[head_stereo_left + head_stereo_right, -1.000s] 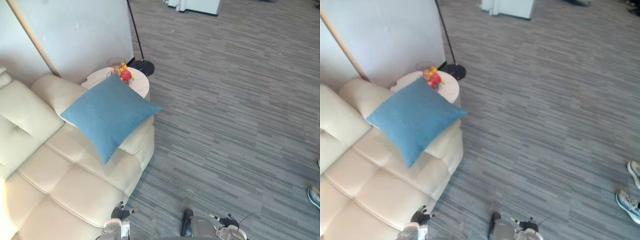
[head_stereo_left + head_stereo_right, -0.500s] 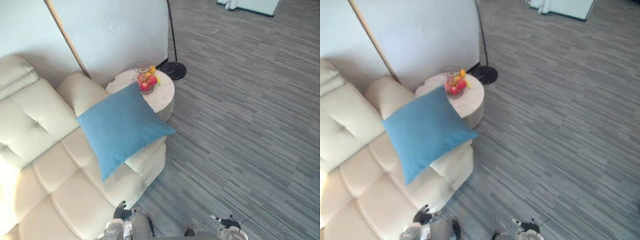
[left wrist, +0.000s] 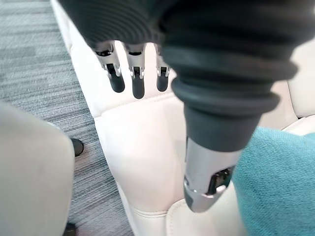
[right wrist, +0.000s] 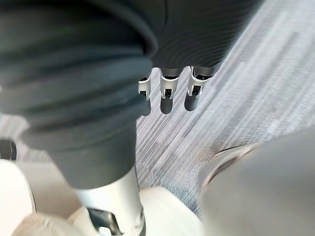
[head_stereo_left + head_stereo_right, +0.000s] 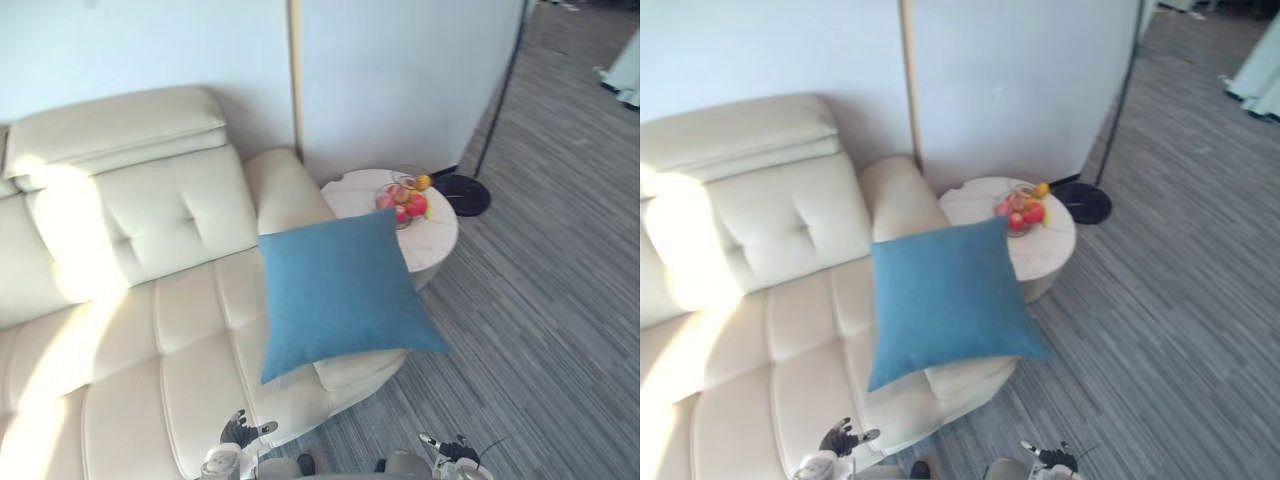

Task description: Pick up cushions and gather them together orderly.

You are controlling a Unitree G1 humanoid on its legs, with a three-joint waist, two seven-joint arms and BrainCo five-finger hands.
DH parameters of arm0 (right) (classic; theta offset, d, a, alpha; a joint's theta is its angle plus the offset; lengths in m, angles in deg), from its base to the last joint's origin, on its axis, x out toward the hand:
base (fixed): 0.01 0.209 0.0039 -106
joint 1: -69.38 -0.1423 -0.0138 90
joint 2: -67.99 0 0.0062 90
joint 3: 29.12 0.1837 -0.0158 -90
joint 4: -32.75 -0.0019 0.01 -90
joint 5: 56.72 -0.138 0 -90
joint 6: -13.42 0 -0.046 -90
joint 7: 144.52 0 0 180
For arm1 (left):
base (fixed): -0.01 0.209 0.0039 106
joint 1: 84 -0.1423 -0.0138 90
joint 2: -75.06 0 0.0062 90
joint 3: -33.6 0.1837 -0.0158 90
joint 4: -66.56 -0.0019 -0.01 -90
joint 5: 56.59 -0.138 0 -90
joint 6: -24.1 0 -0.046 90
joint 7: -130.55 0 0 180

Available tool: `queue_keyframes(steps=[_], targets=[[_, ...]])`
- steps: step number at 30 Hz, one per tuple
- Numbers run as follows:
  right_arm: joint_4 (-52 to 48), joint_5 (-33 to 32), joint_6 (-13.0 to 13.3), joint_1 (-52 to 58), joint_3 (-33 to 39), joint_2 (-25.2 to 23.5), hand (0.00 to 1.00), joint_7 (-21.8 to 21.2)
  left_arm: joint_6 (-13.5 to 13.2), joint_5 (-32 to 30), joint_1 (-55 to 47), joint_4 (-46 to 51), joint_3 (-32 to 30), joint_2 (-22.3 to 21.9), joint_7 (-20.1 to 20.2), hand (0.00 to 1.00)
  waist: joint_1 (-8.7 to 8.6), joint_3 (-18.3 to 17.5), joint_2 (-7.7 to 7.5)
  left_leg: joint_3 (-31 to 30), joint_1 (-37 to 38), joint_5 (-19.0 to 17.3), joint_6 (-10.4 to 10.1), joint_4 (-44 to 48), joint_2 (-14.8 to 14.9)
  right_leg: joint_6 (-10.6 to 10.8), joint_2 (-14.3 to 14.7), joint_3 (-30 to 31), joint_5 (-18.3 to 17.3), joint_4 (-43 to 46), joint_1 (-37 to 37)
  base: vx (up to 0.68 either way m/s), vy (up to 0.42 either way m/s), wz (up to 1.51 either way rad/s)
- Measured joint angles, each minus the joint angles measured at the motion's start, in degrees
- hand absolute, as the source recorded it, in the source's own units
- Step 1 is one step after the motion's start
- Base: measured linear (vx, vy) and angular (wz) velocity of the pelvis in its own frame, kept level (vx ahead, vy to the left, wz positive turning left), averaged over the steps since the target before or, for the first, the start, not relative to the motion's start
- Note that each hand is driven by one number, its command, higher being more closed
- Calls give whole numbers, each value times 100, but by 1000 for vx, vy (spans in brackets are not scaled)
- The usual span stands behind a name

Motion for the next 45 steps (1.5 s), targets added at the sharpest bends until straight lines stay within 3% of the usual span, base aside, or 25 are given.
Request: queue_keyframes(steps=[1, 5, 10, 15, 21, 27, 32, 36, 39, 45], targets=[[7, 0, -1, 86, 8, -45, 0, -4, -6, 0, -9, -11, -38, 62, -9, 0, 23, -74, -165, -173, -2, -78, -124, 43, -93, -10, -142, 15, 346, -245, 72, 148, -362, 82], [-33, 17, 4, 49, 162, 15, 0, -4, -45, 5, -124, -12, -283, -202, -25, 0, 50, -197, 191, -307, -12, -163, -395, 70, 419, -154, 205, -650, 333, -601, 463, 147, -297, 58], [-29, 10, 9, 68, 194, 23, 0, 3, -64, 12, -108, -13, -204, -142, -24, 0, 49, -179, 121, -526, -13, -65, -567, -56, 569, -263, 318, -1098, 301, -835, 775, 36, -124, 43], [-12, -160, 11, 85, 378, -83, 0, 5, -68, 61, -86, -25, 63, 64, -29, 0, 44, -175, -36, -598, -102, 68, -578, -132, 523, -328, 291, -1298, 363, -1024, 856, -11, -9, 22], [-14, -203, 16, 156, 657, -78, 0, 25, -63, 189, -82, -112, 129, 175, -42, 0, -9, -184, -67, -534, -12, 261, -569, -378, 479, -302, 251, -1319, 445, -1175, 951, -11, 13, 9], [-652, -190, 17, 238, 1379, 440, 0, 106, -61, 323, -99, -100, -366, 516, -50, 0, -124, -209, -23, -290, 119, 413, -555, -761, 528, -322, 272, -1251, 537, -1317, 948, -32, 14, -8], [-2249, -92, 126, 503, 1690, 1097, 0, 129, -79, 402, -166, 662, -917, 973, -43, 0, -207, -232, 4, -139, 225, 441, -542, -940, 537, -327, 307, -1119, 567, -1396, 945, 26, 14, -13], [-3172, 80, 220, 513, 1355, 1279, 0, 45, -105, 526, -187, 1350, -951, 1150, -40, 0, -246, -248, 18, 8, 324, 441, -542, -1015, 568, -323, 341, -1010, 585, -1430, 945, 67, 7, -17], [-3849, 73, 270, 483, 709, 1329, 0, -161, -181, 694, -182, 2142, -889, 1153, -35, 0, -253, -257, 23, 97, 320, 440, -542, -1043, 590, -316, 343, -991, 597, -1512, 945, 74, 2, -7], [-4257, 32, 376, 210, -373, 1308, 0, -448, -315, 890, -188, 2865, -596, 1113, -46, 0, -228, -271, 46, 229, 367, 440, -542, -1038, 587, -323, 344, -924, 641, -1596, 965, 63, 12, -6]])
